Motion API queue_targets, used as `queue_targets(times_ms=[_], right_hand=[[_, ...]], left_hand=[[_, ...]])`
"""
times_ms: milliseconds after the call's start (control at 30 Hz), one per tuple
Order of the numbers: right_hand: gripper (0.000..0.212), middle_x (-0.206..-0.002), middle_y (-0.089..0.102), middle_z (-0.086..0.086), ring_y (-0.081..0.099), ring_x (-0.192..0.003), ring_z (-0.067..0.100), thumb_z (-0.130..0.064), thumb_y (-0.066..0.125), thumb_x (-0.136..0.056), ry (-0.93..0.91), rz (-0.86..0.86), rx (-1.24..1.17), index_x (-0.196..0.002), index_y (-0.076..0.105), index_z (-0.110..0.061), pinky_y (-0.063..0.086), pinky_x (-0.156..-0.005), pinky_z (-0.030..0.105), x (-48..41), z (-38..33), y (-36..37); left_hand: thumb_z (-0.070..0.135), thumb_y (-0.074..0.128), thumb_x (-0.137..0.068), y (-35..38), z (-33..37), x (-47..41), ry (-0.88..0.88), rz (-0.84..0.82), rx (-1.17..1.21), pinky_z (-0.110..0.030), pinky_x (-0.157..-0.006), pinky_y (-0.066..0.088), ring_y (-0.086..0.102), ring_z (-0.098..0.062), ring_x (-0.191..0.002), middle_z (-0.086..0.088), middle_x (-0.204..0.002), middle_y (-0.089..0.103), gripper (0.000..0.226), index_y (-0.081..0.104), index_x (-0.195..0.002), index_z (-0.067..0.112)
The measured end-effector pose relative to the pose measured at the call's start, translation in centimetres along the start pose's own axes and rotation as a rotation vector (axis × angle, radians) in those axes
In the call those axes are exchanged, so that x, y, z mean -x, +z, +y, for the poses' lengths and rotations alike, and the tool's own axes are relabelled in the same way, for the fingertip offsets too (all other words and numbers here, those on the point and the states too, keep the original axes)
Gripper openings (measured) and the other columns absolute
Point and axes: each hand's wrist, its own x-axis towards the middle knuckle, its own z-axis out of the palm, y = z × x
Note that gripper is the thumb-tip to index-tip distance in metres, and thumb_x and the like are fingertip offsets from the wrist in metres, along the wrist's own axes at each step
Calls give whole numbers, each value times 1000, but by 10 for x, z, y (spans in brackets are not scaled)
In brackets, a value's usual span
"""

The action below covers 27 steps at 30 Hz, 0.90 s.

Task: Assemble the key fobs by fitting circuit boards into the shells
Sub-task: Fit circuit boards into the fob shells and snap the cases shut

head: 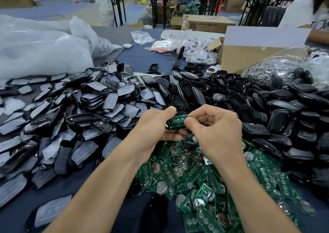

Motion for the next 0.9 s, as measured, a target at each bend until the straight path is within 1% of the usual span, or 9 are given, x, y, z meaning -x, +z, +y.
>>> queue_targets(times_ms=[67,167,300,433,567,667,767,833,900], right_hand=[[22,-63,71,-15,67,-59,2,-13,83,-78,14,-5,-20,-66,75,-28,52,-56,15,-1,2,0],[20,-61,70,-12,63,-52,3,-13,81,-79,44,-24,-59,-67,74,-29,49,-51,16,-2,4,0],[12,-61,71,-1,58,-48,10,-17,78,-78,124,-75,-195,-71,76,-26,49,-52,33,-3,6,1],[3,-60,69,3,56,-47,8,-22,75,-72,172,-69,-288,-69,77,-23,45,-54,30,-5,7,1],[7,-59,71,-2,57,-47,10,-21,76,-76,140,-76,-186,-71,76,-26,48,-52,34,-3,7,1],[13,-59,71,-6,62,-49,13,-18,78,-78,87,-66,-92,-72,76,-29,54,-51,38,-3,7,1],[16,-58,71,-11,68,-53,10,-17,80,-77,41,-70,-19,-71,76,-32,58,-54,31,-1,5,4],[15,-58,71,-11,65,-49,8,-19,80,-76,48,-47,-45,-71,76,-32,55,-51,29,-1,6,5],[9,-59,71,-6,60,-46,11,-22,78,-75,84,-21,-106,-71,76,-31,53,-50,36,-2,8,4]], left_hand=[[27,51,-110,1,0,0,-3,6,5,-25,-60,59,74,-24,-70,-17,-85,79,42,77,-90,1],[28,50,-111,1,0,0,15,5,-4,-27,-64,60,74,-25,-72,-19,-86,79,45,78,-88,2],[31,46,-112,1,0,2,24,-12,-37,-28,-69,61,75,-26,-75,-22,-91,79,48,78,-94,1],[32,46,-112,1,1,2,12,-18,-6,-27,-67,61,74,-24,-75,-25,-94,78,46,74,-102,-3],[31,45,-112,2,1,5,39,-33,-38,-29,-69,62,72,-26,-74,-23,-89,78,50,78,-90,0],[31,46,-112,3,1,5,55,-29,-44,-31,-73,64,72,-25,-74,-20,-86,78,53,79,-81,5],[30,48,-111,4,-1,3,69,-14,-69,-29,-68,63,73,-22,-71,-17,-81,77,50,78,-81,2],[31,49,-111,3,0,2,79,-10,-80,-27,-65,61,70,-21,-67,-15,-78,76,52,80,-78,5],[33,49,-111,0,2,3,84,-11,-75,-27,-65,61,68,-21,-66,-15,-79,77,52,83,-77,14]])
